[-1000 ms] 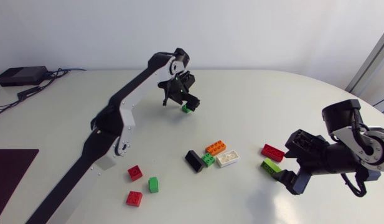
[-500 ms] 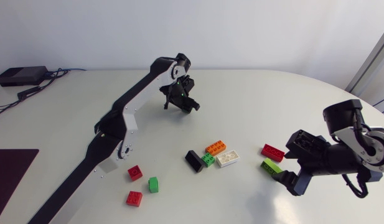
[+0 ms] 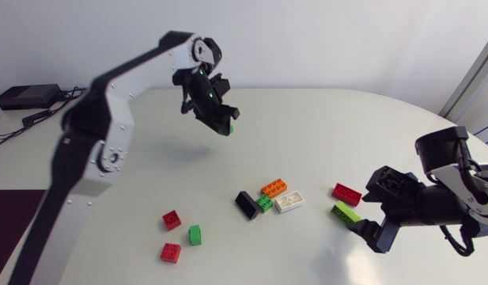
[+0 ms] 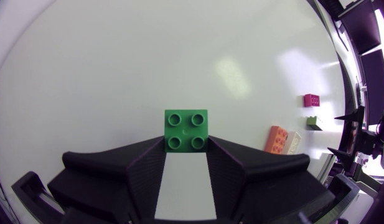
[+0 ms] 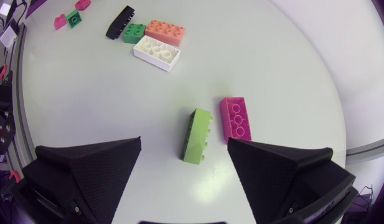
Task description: Sort duplo bricks by size, large to the right and small to the left
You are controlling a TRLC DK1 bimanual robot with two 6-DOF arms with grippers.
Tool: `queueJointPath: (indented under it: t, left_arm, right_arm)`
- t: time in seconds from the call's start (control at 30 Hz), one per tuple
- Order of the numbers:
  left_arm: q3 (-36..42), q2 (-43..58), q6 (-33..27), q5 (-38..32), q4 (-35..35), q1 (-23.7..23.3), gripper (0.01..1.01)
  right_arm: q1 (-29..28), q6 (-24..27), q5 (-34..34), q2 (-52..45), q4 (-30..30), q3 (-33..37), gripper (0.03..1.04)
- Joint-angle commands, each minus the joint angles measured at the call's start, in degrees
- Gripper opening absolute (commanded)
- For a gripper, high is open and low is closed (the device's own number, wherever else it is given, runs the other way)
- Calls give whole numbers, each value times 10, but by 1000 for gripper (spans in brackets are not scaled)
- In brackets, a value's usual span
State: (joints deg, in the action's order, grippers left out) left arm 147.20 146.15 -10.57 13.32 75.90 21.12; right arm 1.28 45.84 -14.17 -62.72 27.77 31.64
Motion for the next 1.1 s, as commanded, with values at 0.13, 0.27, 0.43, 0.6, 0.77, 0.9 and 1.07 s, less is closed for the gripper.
queueJointPath:
  t: [0.13,0.27,0.43,0.6,0.77,0.9,1.07]
  left_arm:
    - [-340,-227,25,-33,-136,-14,318]
    - [-524,-319,22,-52,-240,-32,321]
    - [-708,-407,18,-66,-341,-45,323]
    - [-840,-470,8,-72,-402,-60,325]
    - [-920,-546,-12,-77,-401,-76,325]
    - [-974,-609,-40,-78,-381,-93,325]
    - [-1040,-656,-72,-78,-372,-85,326]
  right_arm:
    - [20,-15,-2,36,26,-19,998]
    - [26,-19,-1,57,39,-24,998]
    - [34,-29,0,64,44,-26,998]
    - [95,-75,27,50,27,-24,998]
    - [136,-99,49,2,6,5,998]
    - [150,-106,53,-33,1,35,998]
    - [181,-125,54,-94,-10,84,998]
